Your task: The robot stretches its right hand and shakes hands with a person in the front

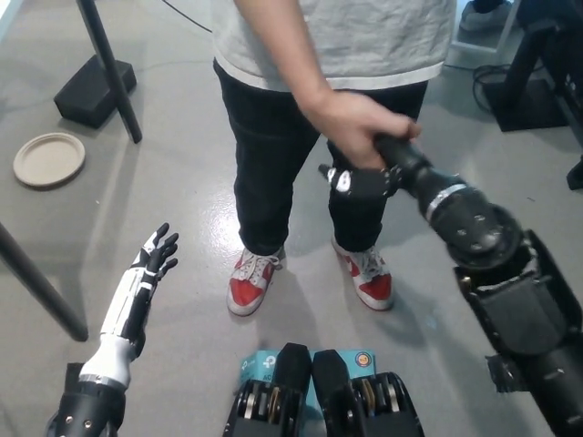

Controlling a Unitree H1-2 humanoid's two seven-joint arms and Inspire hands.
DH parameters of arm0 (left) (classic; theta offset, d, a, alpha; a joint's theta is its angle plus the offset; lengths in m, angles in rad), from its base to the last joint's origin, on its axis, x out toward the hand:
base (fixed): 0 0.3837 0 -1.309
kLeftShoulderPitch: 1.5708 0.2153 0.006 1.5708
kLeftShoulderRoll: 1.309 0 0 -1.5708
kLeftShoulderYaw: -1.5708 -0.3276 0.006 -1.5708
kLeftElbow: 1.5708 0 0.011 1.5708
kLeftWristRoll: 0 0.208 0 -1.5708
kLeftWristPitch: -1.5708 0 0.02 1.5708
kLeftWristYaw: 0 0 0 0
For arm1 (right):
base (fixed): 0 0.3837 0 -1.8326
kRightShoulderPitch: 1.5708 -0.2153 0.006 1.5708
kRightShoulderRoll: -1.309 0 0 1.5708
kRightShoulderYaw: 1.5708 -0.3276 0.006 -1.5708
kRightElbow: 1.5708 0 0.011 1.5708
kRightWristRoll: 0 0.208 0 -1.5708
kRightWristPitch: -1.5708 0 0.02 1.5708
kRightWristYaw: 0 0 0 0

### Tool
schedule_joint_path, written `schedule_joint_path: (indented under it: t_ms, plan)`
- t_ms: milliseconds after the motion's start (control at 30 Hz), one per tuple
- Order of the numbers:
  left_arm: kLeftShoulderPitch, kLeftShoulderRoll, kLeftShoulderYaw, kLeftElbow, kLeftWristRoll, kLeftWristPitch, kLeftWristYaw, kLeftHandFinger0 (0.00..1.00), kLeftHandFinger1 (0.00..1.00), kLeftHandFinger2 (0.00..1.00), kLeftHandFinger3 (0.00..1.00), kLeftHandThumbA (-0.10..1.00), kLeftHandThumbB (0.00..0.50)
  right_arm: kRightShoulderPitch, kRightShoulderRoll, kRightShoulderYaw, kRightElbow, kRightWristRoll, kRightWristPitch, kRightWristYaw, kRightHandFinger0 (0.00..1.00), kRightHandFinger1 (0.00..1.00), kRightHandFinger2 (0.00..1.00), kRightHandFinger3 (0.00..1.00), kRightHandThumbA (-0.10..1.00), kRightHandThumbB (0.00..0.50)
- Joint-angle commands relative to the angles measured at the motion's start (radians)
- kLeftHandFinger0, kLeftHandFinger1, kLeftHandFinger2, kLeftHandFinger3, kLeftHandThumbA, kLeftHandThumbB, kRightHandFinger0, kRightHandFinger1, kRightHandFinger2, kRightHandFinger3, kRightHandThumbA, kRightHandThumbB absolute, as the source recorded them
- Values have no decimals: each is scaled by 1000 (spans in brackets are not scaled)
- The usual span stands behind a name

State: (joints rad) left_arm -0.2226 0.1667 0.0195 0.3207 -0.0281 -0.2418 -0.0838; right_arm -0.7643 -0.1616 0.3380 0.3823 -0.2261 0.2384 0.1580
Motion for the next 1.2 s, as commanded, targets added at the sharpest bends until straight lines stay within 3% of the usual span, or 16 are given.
schedule_joint_path:
  t_ms: [0,100,233,400,567,800,867,1000,1133,1167]
  plan:
    - [-45,23,5,-45,-1,-5,-15,1000,1000,1000,1000,975,144,-87,21,24,131,-82,-124,-61,1000,1000,1000,1000,670,350]
    - [-45,25,4,-53,-3,3,-18,1000,1000,1000,1000,981,153,-81,22,15,125,-75,-136,-57,1000,1000,1000,1000,758,395]
    - [-38,27,5,-59,-11,8,-23,1000,1000,1000,1000,972,150,-54,25,-15,82,-39,-145,-34,1000,1000,1000,1000,802,403]
    - [-36,21,6,-52,-10,-3,-26,1000,1000,1000,1000,966,157,39,12,-32,-89,-19,-138,-9,1000,1000,1000,1000,1000,469]
    - [-37,21,7,-54,-9,4,-24,1000,1000,1000,1000,960,153,128,35,-90,-200,58,-188,-10,1000,1000,1000,1000,1000,500]
    - [-52,31,10,-42,-4,1,-24,1000,1000,1000,1000,970,145,271,28,-193,-407,99,-245,-48,1000,1000,1000,1000,1000,500]
    - [-42,30,11,-43,-14,2,-29,1000,1000,1000,1000,967,157,305,49,-244,-388,120,-308,-87,1000,1000,1000,1000,1000,500]
    - [-23,18,6,-42,-21,-11,-33,1000,1000,1000,1000,946,135,350,63,-303,-316,152,-359,-93,1000,1000,1000,1000,1000,481]
    - [-12,18,6,-34,-13,-15,-26,1000,1000,1000,1000,945,144,382,58,-317,-237,120,-392,-104,1000,1000,1000,1000,1000,458]
    - [-15,18,7,-30,-16,-19,-28,1000,1000,1000,1000,945,140,389,57,-322,-206,127,-396,-100,1000,1000,1000,1000,1000,471]
